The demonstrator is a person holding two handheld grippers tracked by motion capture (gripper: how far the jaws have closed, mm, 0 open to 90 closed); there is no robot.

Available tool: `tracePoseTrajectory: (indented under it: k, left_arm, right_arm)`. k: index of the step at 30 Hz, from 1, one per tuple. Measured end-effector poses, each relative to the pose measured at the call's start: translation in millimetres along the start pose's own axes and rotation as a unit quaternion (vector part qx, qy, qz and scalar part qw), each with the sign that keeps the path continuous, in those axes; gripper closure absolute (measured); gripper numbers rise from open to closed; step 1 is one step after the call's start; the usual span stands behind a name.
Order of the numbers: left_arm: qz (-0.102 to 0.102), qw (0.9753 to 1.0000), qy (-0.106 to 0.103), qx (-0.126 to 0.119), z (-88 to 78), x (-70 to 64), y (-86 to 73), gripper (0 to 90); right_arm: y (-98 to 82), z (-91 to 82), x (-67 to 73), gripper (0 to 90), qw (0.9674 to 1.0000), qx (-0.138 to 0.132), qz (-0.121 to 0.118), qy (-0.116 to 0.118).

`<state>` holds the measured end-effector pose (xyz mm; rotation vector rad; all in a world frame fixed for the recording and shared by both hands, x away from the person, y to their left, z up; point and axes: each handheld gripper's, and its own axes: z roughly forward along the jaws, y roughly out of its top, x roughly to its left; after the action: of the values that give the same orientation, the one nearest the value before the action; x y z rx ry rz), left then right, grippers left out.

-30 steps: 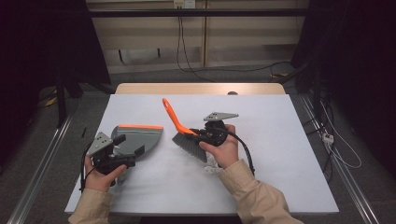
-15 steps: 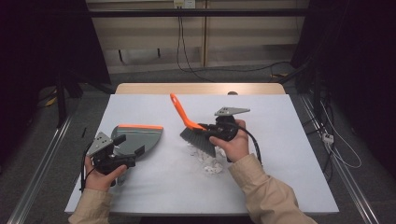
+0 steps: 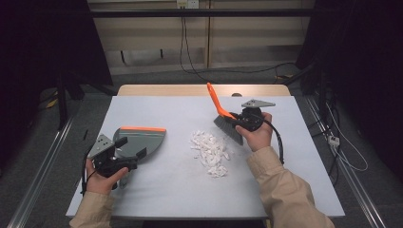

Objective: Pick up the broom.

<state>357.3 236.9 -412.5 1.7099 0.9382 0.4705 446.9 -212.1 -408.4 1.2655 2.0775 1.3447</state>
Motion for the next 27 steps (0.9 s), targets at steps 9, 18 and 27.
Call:
tracePoseTrajectory:
  k: [9, 18, 27]
  left_arm:
    - [-0.002, 1.0, 0.002, 0.0, -0.7, 0.0, 0.1, 8.6]
    - [0.001, 1.0, 0.001, 0.001, -0.1, -0.7, -0.1, 8.6]
    - [0.002, 1.0, 0.0, 0.002, 1.4, -2.4, -0.3, 8.6]
  right_arm:
    - [-11.9, 9.2, -4.9, 71.0, 0.9995, 0.03, -0.007, 0.005]
    - [-3.6, 1.9, -1.9, 64.3, 0.9952, 0.095, -0.001, 0.02]
    - [-4.6, -6.5, -1.0, 70.5, 0.9882, 0.149, -0.037, 0.002]
